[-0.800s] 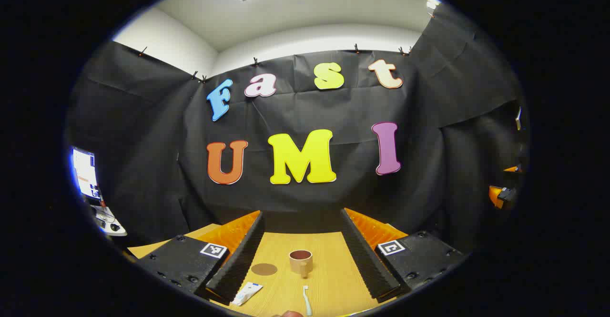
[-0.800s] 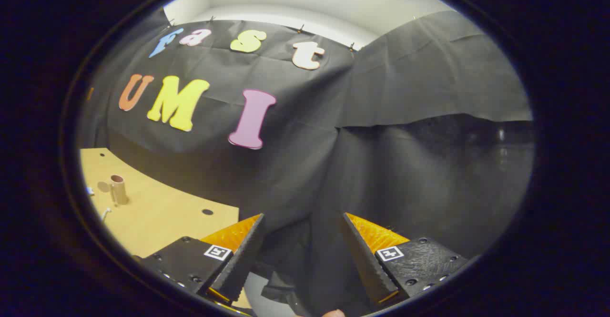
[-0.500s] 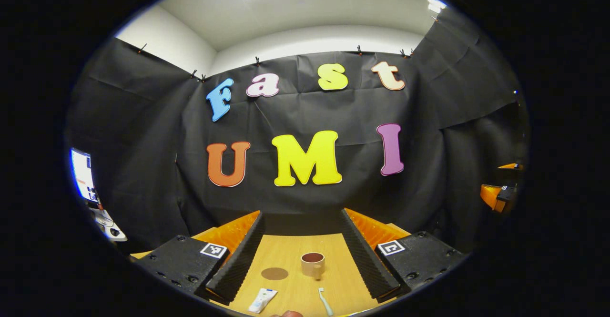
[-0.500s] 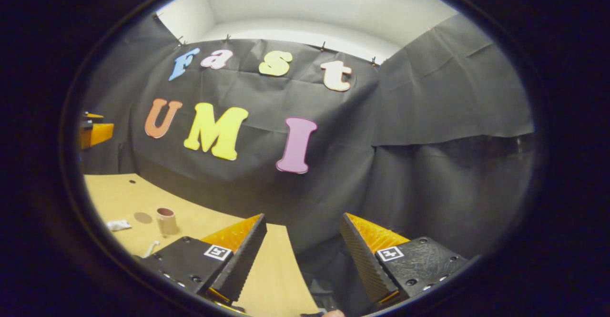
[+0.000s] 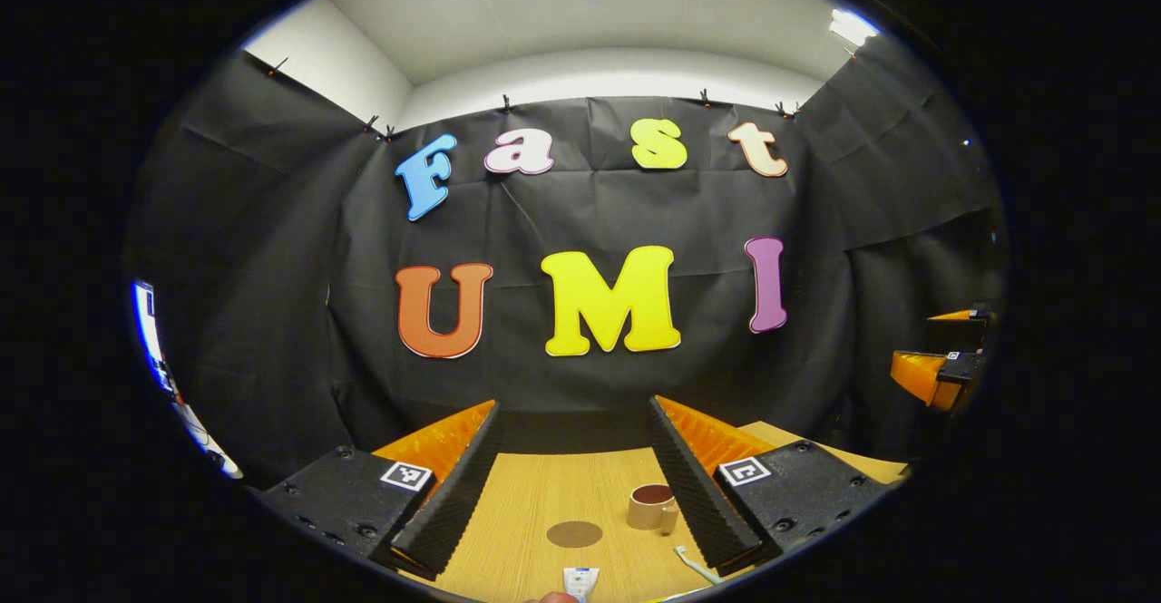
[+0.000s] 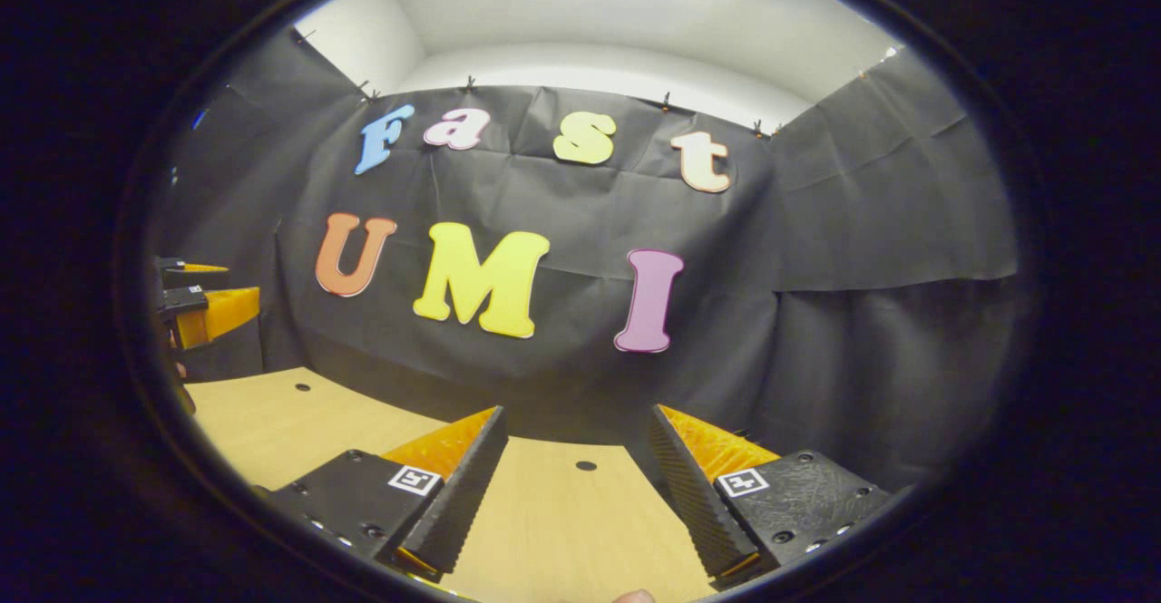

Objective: Put the toothbrush and toothpaste on the desktop into the cup, then pick up the cup and place it on the coaster on the desktop.

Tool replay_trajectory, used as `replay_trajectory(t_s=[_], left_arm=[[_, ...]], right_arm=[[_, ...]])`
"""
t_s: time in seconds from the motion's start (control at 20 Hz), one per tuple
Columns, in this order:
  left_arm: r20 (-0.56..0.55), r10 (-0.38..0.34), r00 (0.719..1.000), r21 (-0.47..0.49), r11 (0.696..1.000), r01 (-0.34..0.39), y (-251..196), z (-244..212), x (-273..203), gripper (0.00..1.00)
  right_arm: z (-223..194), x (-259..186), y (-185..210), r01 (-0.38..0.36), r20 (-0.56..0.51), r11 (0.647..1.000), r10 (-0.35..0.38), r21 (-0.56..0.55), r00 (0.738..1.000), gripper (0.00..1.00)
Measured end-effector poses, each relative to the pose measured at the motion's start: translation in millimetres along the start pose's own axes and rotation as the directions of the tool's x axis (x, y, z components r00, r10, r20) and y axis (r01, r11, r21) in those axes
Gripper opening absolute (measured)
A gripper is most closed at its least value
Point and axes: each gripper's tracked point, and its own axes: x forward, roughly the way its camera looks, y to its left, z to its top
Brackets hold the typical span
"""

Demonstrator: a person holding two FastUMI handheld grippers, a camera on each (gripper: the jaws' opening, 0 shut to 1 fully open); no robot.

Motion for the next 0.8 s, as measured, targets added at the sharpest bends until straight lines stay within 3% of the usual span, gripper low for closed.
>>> replay_trajectory(t_s=[0.15,0.45,0.8], left_arm=[[-0.027,-0.033,0.999,-0.017,0.999,0.032,8,-9,4,0.99],[-0.026,0.001,1.0,-0.035,0.999,-0.002,20,-6,12,0.99],[-0.025,0.016,1.0,0.013,1.0,-0.016,32,-9,9,0.98]], right_arm=[[-6,0,28,-0.015,-0.05,1.0,0.016,0.011,0.999,0.95],[-15,12,58,-0.089,-0.107,0.996,0.09,0.016,0.99,0.96],[-60,28,109,-0.199,-0.257,0.979,0.203,0.042,0.945,0.95]])
